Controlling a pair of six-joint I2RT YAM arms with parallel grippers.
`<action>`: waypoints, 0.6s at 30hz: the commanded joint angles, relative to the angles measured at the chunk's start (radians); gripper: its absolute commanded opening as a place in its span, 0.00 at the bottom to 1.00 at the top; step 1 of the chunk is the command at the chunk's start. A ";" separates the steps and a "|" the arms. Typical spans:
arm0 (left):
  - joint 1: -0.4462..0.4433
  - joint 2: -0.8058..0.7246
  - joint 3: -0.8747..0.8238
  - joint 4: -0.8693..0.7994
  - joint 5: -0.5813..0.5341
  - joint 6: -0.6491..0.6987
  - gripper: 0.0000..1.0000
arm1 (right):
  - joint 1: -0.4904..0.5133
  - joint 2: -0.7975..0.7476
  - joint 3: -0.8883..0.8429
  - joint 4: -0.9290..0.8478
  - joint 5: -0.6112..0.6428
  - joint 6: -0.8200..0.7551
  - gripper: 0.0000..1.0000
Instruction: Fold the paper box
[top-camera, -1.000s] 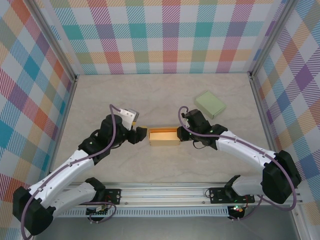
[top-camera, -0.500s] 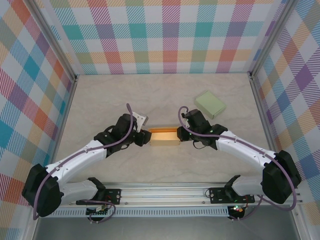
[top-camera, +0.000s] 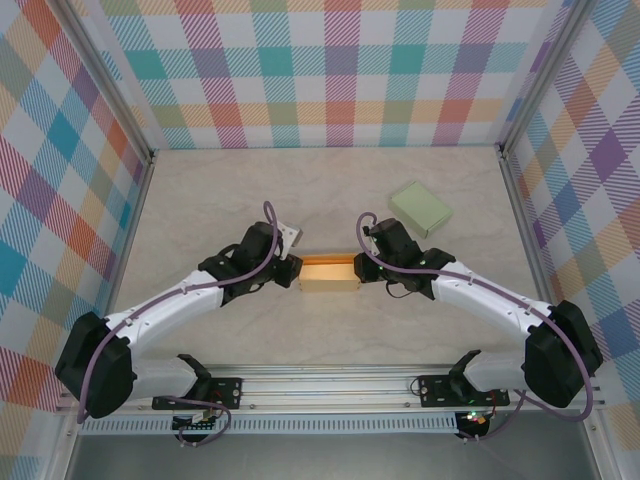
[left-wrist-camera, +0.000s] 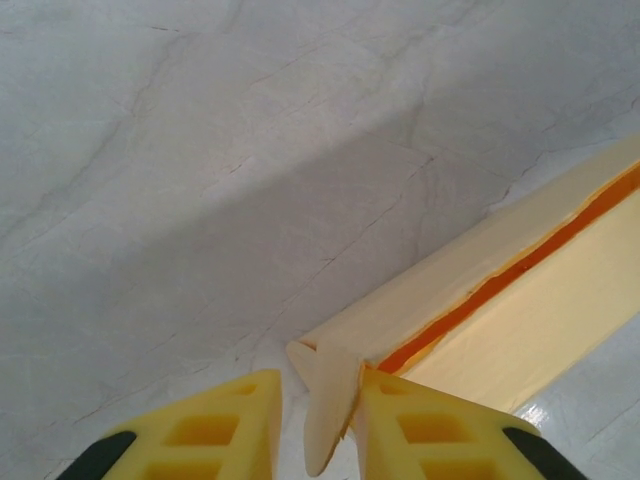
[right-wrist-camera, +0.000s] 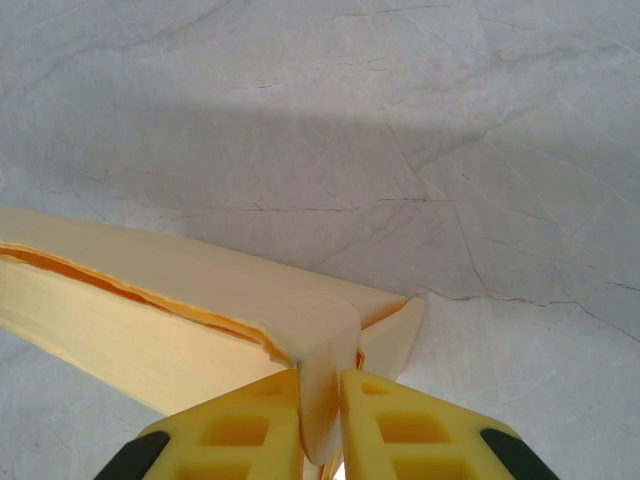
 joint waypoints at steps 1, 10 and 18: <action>-0.014 0.002 0.036 0.011 0.022 -0.006 0.20 | 0.006 -0.005 0.021 -0.014 0.002 -0.021 0.18; -0.017 -0.005 0.050 0.000 0.052 -0.105 0.10 | 0.008 0.015 0.023 -0.008 -0.010 -0.027 0.18; -0.018 -0.009 0.038 0.025 0.058 -0.185 0.11 | 0.017 0.033 0.023 0.002 -0.010 -0.028 0.18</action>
